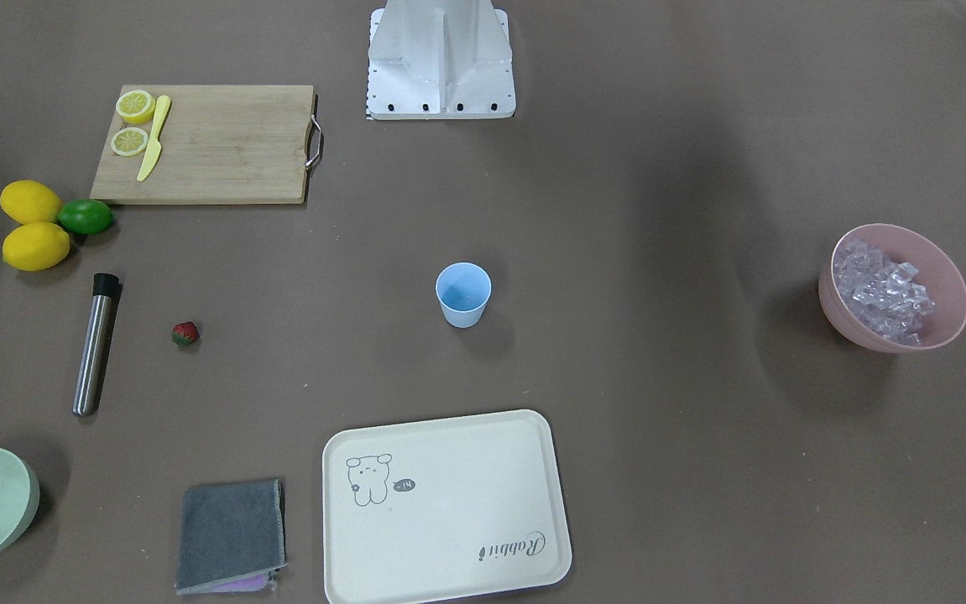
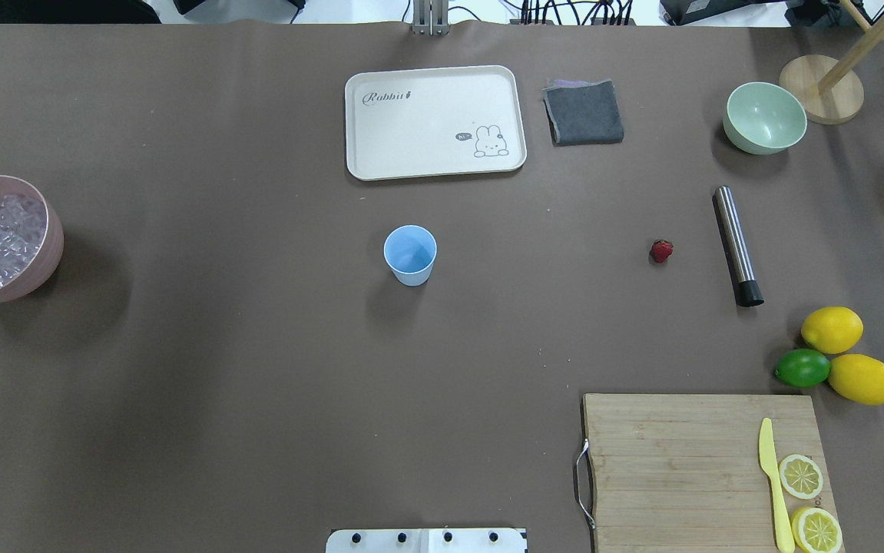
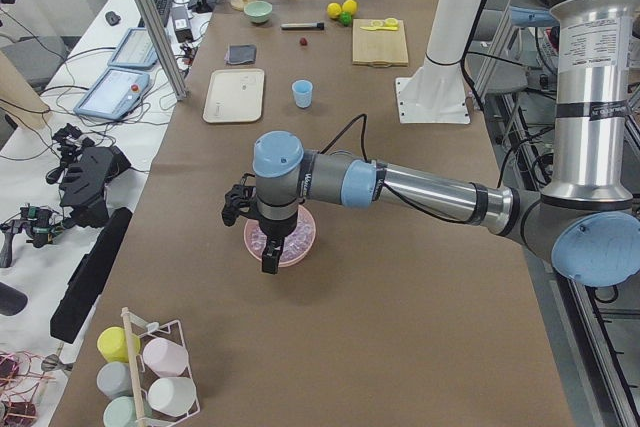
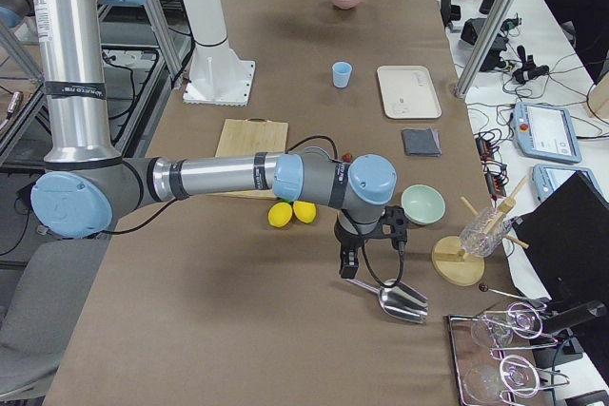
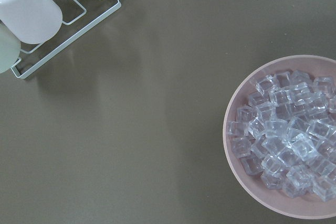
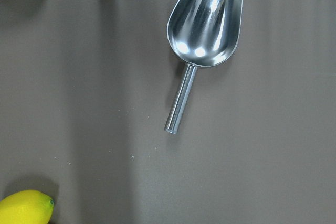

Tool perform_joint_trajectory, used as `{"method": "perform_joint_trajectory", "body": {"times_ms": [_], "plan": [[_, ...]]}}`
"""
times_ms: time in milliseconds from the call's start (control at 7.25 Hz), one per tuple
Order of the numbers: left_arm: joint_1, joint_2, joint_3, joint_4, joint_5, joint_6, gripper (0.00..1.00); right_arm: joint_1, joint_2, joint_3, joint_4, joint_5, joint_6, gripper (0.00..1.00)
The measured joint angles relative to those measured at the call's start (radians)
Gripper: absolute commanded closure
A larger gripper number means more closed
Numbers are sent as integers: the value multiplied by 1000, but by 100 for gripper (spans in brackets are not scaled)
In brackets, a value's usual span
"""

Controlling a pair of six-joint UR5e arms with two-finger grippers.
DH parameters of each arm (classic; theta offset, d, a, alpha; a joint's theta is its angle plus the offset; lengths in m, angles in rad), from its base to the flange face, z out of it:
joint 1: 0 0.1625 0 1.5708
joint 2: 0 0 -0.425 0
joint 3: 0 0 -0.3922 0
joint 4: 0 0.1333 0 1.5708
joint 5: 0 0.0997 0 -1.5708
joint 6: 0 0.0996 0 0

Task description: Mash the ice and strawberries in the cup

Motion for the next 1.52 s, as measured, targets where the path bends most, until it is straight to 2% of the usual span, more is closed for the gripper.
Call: {"method": "perform_joint_trajectory", "body": {"times_ms": [1518], "plan": [[0,-2,17,-2,-1,-2,2,0,-12,0,-1,-2,-2,0]]}}
